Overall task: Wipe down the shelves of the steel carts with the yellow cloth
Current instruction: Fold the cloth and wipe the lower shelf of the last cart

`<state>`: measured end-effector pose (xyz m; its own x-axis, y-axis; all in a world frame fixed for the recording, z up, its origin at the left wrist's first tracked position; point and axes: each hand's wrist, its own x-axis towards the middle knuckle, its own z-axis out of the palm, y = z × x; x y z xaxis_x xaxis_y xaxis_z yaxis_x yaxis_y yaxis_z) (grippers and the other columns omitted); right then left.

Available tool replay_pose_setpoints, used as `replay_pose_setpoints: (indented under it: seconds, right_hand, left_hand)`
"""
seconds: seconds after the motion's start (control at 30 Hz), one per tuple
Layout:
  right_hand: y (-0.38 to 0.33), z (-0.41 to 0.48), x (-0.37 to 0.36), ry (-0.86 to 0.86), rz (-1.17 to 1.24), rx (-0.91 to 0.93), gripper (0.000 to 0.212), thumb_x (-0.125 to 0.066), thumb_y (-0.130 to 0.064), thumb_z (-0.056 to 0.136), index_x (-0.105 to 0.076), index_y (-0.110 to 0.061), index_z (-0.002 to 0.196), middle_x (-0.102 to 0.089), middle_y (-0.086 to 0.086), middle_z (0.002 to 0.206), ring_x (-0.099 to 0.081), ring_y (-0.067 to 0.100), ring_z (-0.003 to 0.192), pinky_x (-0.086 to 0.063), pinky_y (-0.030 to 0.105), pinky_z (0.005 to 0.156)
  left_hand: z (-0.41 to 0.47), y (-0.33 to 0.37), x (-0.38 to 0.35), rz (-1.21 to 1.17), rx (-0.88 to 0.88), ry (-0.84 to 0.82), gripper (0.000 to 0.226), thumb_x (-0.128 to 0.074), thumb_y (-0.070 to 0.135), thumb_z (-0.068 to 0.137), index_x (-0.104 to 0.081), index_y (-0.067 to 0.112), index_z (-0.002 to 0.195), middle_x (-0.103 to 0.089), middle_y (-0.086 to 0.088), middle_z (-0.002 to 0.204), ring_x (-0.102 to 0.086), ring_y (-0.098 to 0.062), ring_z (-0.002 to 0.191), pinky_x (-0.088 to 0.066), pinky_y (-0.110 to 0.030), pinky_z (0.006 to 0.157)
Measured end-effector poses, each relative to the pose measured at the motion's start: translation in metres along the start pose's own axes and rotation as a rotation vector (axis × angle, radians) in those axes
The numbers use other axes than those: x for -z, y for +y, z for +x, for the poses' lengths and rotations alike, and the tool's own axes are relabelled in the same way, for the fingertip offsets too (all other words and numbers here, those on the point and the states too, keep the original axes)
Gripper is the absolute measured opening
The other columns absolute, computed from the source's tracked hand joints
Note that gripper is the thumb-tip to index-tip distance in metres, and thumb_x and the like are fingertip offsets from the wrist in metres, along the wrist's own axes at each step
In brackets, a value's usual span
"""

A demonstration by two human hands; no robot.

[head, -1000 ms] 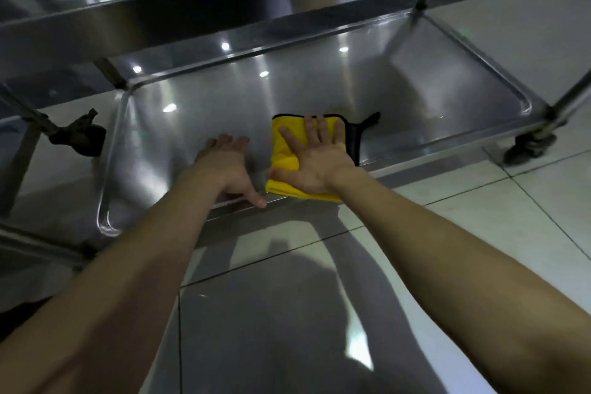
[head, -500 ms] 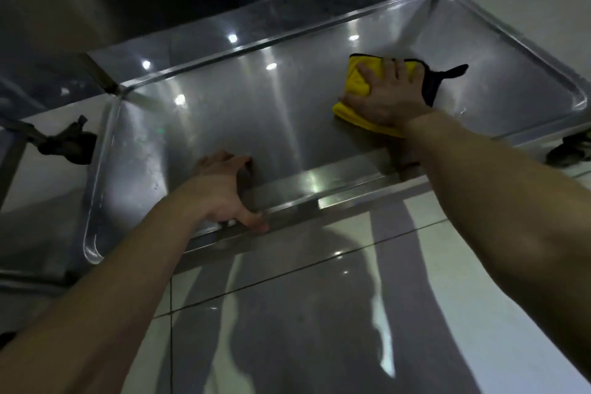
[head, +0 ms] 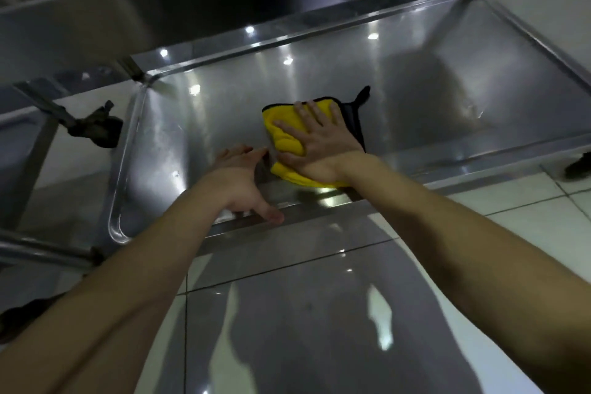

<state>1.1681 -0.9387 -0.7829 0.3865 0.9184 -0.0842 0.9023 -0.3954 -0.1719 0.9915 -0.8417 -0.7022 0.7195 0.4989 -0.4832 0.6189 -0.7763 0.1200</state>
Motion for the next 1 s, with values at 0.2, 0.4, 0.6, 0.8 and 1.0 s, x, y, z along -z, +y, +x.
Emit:
replay_pose_setpoints:
  seconds: [0.2,0.4,0.6,0.8,1.0]
  right_hand:
    - [0.085,-0.079,0.010,-0.023,0.010,-0.049,0.082,-0.012,-0.092,0.088,0.001,-0.062,0.164,0.008,-0.011,0.180,0.014,0.012,0.165,0.008,0.050,0.133]
    - [0.121,-0.097,0.019,-0.032,-0.040,-0.376,0.093,-0.010,-0.096,0.083,0.002,-0.055,0.167,0.010,-0.002,0.181,0.013,0.021,0.166,0.009,0.057,0.131]
    - [-0.030,-0.065,-0.003,-0.017,-0.039,-0.125,0.092,-0.014,-0.089,0.090,0.001,-0.045,0.170,0.012,0.011,0.180,0.019,0.035,0.164,0.011,0.069,0.126]
    - [-0.022,-0.074,0.001,-0.021,-0.051,0.023,0.077,-0.016,-0.077,0.102,-0.001,-0.045,0.170,0.009,0.000,0.180,0.014,0.024,0.166,0.008,0.058,0.131]
    - [0.143,-0.137,0.026,0.037,-0.051,-0.352,0.082,-0.007,-0.086,0.092,0.001,-0.053,0.167,-0.001,-0.007,0.181,0.001,0.019,0.167,0.000,0.051,0.133]
  left_hand:
    - [-0.008,0.003,0.005,0.018,0.009,-0.045,0.153,-0.098,0.071,0.052,-0.014,0.031,0.174,-0.013,-0.005,0.180,-0.013,-0.033,0.165,-0.019,-0.046,0.134]
    - [-0.004,-0.002,0.001,0.015,0.002,-0.046,0.155,-0.094,0.077,0.048,-0.014,0.032,0.173,-0.011,-0.004,0.180,-0.013,-0.032,0.165,-0.016,-0.042,0.132]
    - [0.004,-0.008,0.001,0.084,0.006,-0.004,0.153,-0.096,0.080,0.037,-0.031,0.032,0.167,-0.035,-0.010,0.167,-0.034,-0.037,0.153,-0.032,-0.044,0.127]
    - [-0.001,-0.014,0.003,0.092,-0.004,-0.024,0.151,-0.094,0.081,0.043,-0.023,0.037,0.169,-0.032,-0.008,0.170,-0.027,-0.035,0.157,-0.027,-0.047,0.128]
    - [-0.014,0.001,0.012,0.088,0.030,-0.052,0.150,-0.098,0.073,0.050,-0.023,0.026,0.172,-0.024,-0.012,0.174,-0.028,-0.037,0.159,-0.029,-0.040,0.128]
